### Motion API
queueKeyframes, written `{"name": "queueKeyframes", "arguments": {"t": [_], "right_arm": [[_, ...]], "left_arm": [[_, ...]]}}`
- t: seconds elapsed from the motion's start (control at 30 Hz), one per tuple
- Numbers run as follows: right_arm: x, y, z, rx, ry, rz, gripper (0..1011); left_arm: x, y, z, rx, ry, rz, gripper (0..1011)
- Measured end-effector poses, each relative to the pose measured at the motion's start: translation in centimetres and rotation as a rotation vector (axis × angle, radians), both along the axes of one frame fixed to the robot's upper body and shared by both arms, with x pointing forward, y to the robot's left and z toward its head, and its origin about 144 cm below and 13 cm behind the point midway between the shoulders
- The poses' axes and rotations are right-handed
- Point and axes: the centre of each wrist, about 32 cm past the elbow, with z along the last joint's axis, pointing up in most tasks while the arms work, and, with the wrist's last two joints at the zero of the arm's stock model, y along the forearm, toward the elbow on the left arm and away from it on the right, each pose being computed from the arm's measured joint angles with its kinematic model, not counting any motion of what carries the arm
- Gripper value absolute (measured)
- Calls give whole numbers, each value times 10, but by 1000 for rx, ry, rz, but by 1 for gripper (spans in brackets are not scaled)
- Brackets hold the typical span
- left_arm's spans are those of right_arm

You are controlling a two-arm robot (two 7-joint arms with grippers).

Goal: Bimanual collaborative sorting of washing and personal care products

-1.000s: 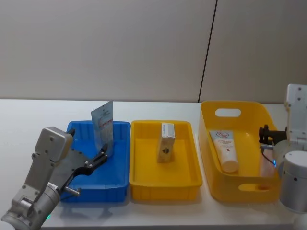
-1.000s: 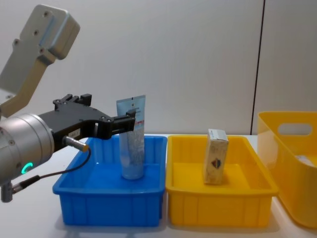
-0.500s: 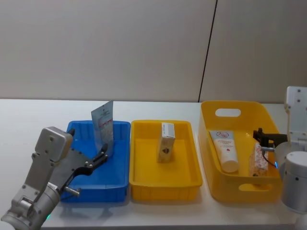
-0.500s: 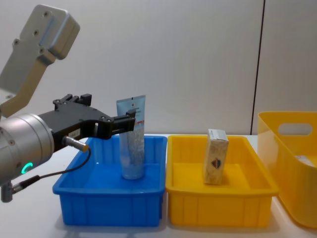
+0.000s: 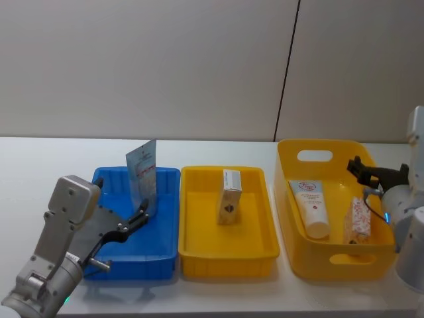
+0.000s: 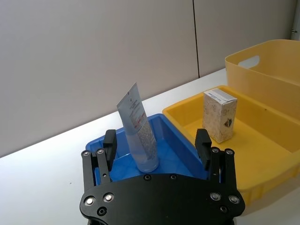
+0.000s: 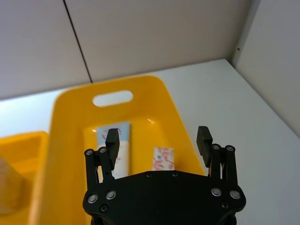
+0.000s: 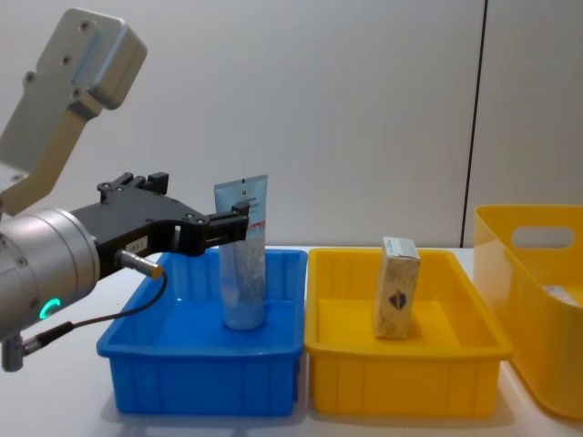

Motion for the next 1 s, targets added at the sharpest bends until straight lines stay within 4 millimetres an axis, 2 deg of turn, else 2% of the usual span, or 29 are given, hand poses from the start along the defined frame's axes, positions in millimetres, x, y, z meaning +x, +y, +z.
{"name": "queueKeyframes", "arguments": {"t": [0.2,0.43,0.77,1.0], "right_arm": [[-5,-3,9,69,-72,39,1002],[-6,-3,7,63,-76,45,1002],[-18,-2,-8,20,-127,128,1002],[-34,1,-25,-16,-177,231,1002]], "left_arm": [[0,0,0,0,0,0,1001],[0,0,0,0,0,0,1001],[0,0,0,0,0,0,1001],[0,0,0,0,0,0,1001]]}}
